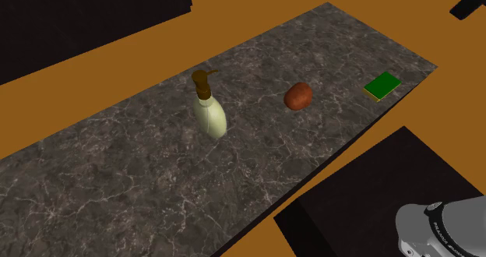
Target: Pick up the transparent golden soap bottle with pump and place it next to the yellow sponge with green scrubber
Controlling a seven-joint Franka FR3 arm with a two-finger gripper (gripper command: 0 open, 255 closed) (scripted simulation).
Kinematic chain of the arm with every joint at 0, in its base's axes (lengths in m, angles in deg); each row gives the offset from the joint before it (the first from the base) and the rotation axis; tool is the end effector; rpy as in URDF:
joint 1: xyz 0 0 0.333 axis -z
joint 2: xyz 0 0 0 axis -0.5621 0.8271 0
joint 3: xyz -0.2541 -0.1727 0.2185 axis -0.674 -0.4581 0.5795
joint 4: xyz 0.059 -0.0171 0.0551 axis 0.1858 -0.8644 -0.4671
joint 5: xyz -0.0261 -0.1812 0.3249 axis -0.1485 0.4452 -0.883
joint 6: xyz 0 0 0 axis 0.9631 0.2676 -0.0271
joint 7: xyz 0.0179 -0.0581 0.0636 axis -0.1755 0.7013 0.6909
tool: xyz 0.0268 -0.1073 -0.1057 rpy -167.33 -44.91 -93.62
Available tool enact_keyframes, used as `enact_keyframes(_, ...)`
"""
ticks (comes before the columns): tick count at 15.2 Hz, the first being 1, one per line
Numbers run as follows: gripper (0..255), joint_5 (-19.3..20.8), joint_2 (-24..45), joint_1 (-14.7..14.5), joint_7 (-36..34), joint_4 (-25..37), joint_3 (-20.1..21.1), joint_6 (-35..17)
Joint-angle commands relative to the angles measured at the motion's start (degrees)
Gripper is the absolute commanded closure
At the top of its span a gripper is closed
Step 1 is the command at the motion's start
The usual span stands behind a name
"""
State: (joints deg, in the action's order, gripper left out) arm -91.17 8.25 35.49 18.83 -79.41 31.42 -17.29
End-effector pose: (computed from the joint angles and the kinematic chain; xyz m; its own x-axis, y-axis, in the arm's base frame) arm 0.2436 -0.0201 0.6244 0.9930 0.0027 0.1184 0.0142 -0.9953 -0.0960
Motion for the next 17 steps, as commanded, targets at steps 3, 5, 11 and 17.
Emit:
enact_keyframes(3,0,-1.18,0.96,-0.83,-1.18,-1.74,1.68,-3.4)
enact_keyframes(5,0,-2.31,2.22,-1.67,-2.31,-3.2,3.38,-6.84)
enact_keyframes(11,0,-5.26,7.75,-4.17,-5.59,-5.84,8.57,-17.32)
enact_keyframes(17,0,-7.01,15.69,-6.22,-8.93,-5.82,13.86,-27.64)
